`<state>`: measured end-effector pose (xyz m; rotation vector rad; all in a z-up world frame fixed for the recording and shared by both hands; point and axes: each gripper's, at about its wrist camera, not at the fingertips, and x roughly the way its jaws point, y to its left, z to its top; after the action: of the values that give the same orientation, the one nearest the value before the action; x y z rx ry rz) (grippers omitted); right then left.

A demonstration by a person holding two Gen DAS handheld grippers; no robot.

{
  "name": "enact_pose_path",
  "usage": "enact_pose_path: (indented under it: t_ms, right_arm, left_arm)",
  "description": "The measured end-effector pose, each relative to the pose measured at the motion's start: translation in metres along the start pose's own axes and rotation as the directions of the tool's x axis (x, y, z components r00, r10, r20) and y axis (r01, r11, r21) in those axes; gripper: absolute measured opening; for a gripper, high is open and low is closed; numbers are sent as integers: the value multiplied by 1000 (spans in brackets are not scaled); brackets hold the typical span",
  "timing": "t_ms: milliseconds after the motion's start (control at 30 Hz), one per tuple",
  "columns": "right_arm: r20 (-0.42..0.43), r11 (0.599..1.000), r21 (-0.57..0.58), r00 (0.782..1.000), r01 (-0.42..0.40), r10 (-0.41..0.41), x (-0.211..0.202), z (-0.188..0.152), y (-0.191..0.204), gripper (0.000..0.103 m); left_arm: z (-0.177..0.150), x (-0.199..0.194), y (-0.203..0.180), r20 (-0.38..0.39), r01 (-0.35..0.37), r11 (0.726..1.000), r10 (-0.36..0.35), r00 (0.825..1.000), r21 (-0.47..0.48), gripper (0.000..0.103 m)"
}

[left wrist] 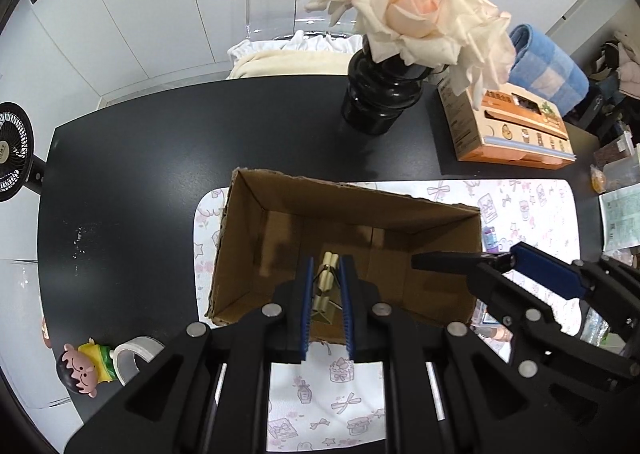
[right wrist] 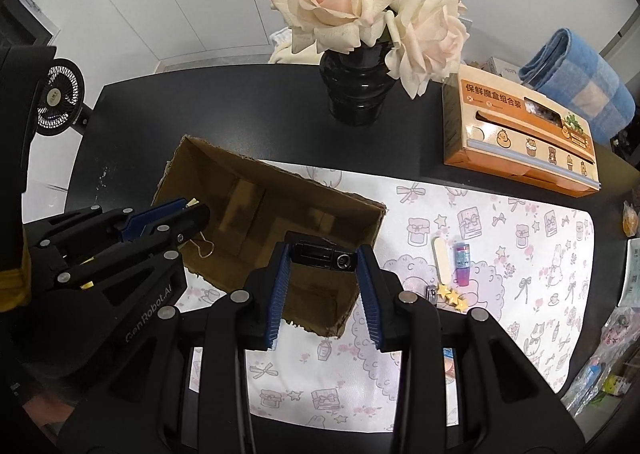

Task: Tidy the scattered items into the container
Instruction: 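Open the right gripper over the cardboard box while the left gripper releases the clip inside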

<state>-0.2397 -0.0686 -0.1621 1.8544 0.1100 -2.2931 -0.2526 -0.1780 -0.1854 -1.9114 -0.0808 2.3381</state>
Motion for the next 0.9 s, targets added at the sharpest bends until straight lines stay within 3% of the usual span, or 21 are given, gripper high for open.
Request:
enact_pose_path:
  t_ms: [200, 267, 333, 433, 533, 567, 900]
  right_arm:
    - [3, 1000, 31, 1000, -3, 3, 7, 2, -4, 35]
    - [6, 999, 35, 1000, -5, 4, 8, 3, -5, 39]
    - [5, 999, 37, 1000, 1, -1, 7, 4, -5, 43]
    - [12, 999, 44, 1000, 27, -28, 4, 4, -10, 65]
    - [26, 998, 49, 999, 39, -40, -1, 4, -17, 92]
    - [23, 998, 46, 999, 44, -45, -1, 4, -18, 96]
    - [27, 995, 59, 997, 74, -76, -23, -8, -27, 103]
  left_arm:
    - [2, -2, 4, 21, -48, 999, 48, 999, 18, 18]
    - [2, -4, 6, 31, -59, 998, 58, 998, 15, 61]
    - [2, -6, 10, 39, -65, 998, 65, 997, 4, 69]
    - [2, -10, 12, 41, -66, 998, 66, 997, 0, 79]
    - [2, -14, 15, 43, -67, 998, 67, 997, -4, 82]
    - [2, -15, 16, 44, -68, 998, 68, 997, -6, 83]
    - [-8, -37, 13, 54, -50, 998, 51, 997, -23, 84]
